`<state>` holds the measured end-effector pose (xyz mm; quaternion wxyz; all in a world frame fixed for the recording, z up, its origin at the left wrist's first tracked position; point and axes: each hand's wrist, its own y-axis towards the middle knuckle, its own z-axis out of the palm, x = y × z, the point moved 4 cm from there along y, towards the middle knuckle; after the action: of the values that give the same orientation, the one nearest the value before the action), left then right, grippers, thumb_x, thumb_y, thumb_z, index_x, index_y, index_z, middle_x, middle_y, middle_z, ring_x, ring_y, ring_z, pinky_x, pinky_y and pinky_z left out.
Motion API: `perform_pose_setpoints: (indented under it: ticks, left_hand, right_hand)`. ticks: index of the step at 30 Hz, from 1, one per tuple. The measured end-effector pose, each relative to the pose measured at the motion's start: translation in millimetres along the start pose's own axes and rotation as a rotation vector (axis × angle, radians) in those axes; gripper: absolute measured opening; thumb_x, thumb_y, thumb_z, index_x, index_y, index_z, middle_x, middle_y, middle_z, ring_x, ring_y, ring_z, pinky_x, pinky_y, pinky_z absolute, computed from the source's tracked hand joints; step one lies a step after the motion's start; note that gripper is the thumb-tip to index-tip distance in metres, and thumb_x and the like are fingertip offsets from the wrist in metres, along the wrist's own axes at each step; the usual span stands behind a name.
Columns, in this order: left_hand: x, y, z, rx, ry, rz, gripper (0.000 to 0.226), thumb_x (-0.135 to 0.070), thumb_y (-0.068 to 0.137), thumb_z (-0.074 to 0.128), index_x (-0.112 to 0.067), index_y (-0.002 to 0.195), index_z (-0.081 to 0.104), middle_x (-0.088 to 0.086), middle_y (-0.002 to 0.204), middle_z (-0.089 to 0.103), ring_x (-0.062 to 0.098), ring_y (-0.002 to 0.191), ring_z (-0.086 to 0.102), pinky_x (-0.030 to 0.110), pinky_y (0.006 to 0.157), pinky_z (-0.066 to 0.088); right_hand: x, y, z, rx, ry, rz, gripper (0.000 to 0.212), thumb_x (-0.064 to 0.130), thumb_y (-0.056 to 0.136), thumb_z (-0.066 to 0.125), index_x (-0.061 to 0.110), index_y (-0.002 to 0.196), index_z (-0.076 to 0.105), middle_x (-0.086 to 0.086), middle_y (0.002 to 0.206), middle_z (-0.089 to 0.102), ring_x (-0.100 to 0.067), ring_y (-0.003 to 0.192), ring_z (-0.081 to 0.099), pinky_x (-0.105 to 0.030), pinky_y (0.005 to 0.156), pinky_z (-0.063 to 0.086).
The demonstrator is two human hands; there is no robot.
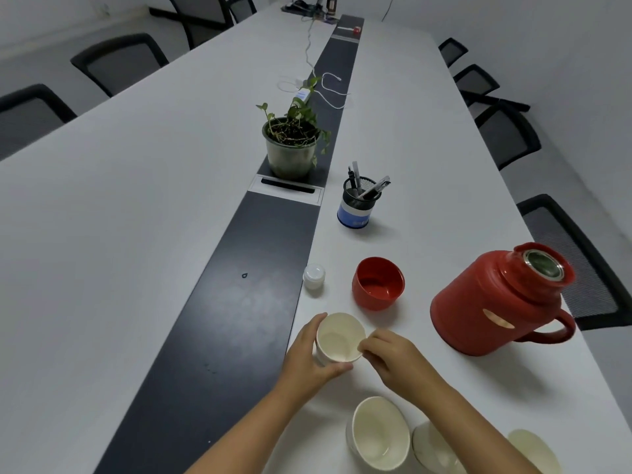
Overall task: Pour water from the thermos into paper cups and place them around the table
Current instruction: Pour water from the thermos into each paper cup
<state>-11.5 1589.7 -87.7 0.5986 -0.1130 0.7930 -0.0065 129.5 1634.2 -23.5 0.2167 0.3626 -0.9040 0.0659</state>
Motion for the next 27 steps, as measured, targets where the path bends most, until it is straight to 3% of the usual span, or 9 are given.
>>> perform_pose_setpoints:
  ticks: [3, 5, 8, 12, 16, 22, 24, 27]
  left_hand:
    - [0.2, -3.3, -0.4, 0.004, 0.011, 0.009, 0.078, -0.033, 0.065, 0.080, -0.024, 0.130, 0.037, -0.015, 0.129, 0.042, 0.003, 0.120, 0.040, 0.016, 0.099, 0.031]
    - [-1.5, -5.3, -0.8, -0.010, -0.011, -0.001, 0.071, -0.044, 0.059, 0.077, -0.029, 0.120, 0.044, -0.011, 0.123, 0.050, 0.005, 0.115, 0.047, 0.023, 0.098, 0.039]
    - [-5.9, -6.6, 0.2, -0.021, -0.033, -0.011, 0.061, -0.051, 0.053, 0.070, -0.045, 0.106, 0.040, -0.018, 0.116, 0.050, -0.001, 0.110, 0.048, 0.011, 0.091, 0.039]
    - [-8.8, -3.6, 5.9, 0.003, -0.084, -0.017, 0.068, -0.039, 0.057, 0.071, -0.046, 0.112, 0.032, -0.020, 0.124, 0.043, 0.000, 0.116, 0.043, 0.018, 0.100, 0.036]
    - [-9.8, -2.0, 7.0, -0.003, -0.062, -0.003, 0.066, -0.039, 0.055, 0.070, -0.044, 0.112, 0.036, -0.018, 0.121, 0.045, -0.003, 0.115, 0.043, -0.002, 0.087, 0.031]
    - [-14.5, -0.7, 5.3, 0.018, -0.057, 0.010, 0.072, -0.034, 0.057, 0.071, -0.018, 0.122, 0.045, 0.002, 0.122, 0.053, 0.017, 0.116, 0.050, 0.032, 0.097, 0.043]
    - [-14.7, -2.6, 5.9, 0.027, -0.036, -0.009, 0.076, -0.033, 0.063, 0.076, -0.018, 0.129, 0.040, 0.001, 0.130, 0.050, 0.016, 0.121, 0.046, 0.029, 0.098, 0.040]
    - [-14.8, -5.9, 6.4, 0.011, 0.042, -0.029, 0.083, -0.023, 0.071, 0.077, -0.020, 0.139, 0.030, 0.000, 0.140, 0.041, 0.016, 0.129, 0.037, 0.027, 0.101, 0.033]
  right_hand:
    - [1.1, -2.6, 2.8, -0.022, 0.055, 0.031, 0.014, 0.001, 0.082, 0.051, -0.003, 0.085, 0.065, -0.020, 0.076, 0.061, -0.027, 0.069, 0.058, -0.025, 0.064, 0.040]
    - [2.4, -4.7, 3.8, -0.040, 0.098, 0.052, 0.014, 0.002, 0.079, 0.052, -0.003, 0.082, 0.065, -0.019, 0.071, 0.061, -0.020, 0.065, 0.054, -0.018, 0.064, 0.036]
    - [0.0, -6.9, 4.9, -0.062, 0.150, 0.077, 0.013, 0.001, 0.079, 0.053, -0.003, 0.082, 0.065, -0.020, 0.070, 0.060, -0.014, 0.073, 0.045, -0.006, 0.066, 0.033]
    - [-3.5, -8.3, 7.6, -0.084, 0.157, 0.078, 0.012, 0.001, 0.080, 0.053, -0.004, 0.083, 0.064, -0.020, 0.073, 0.060, -0.015, 0.076, 0.043, -0.014, 0.068, 0.032]
    - [-2.5, -10.9, 7.9, -0.130, 0.145, 0.079, 0.014, 0.002, 0.078, 0.052, -0.006, 0.081, 0.063, -0.021, 0.071, 0.060, -0.016, 0.075, 0.043, -0.015, 0.067, 0.032]
    - [17.0, -12.8, -29.6, -0.310, 0.140, 0.034, 0.008, 0.001, 0.074, 0.057, -0.007, 0.075, 0.060, -0.016, 0.065, 0.056, -0.010, 0.068, 0.041, -0.016, 0.064, 0.034]
    - [22.2, -22.1, -53.8, -0.391, 0.171, 0.040, 0.016, 0.009, 0.073, 0.063, -0.006, 0.074, 0.059, -0.008, 0.069, 0.053, -0.008, 0.068, 0.041, -0.013, 0.062, 0.038]
    - [23.3, -53.5, -85.0, -0.507, 0.172, 0.072, 0.031, 0.022, 0.065, 0.071, -0.006, 0.071, 0.057, -0.011, 0.075, 0.053, -0.012, 0.070, 0.045, -0.006, 0.066, 0.038]
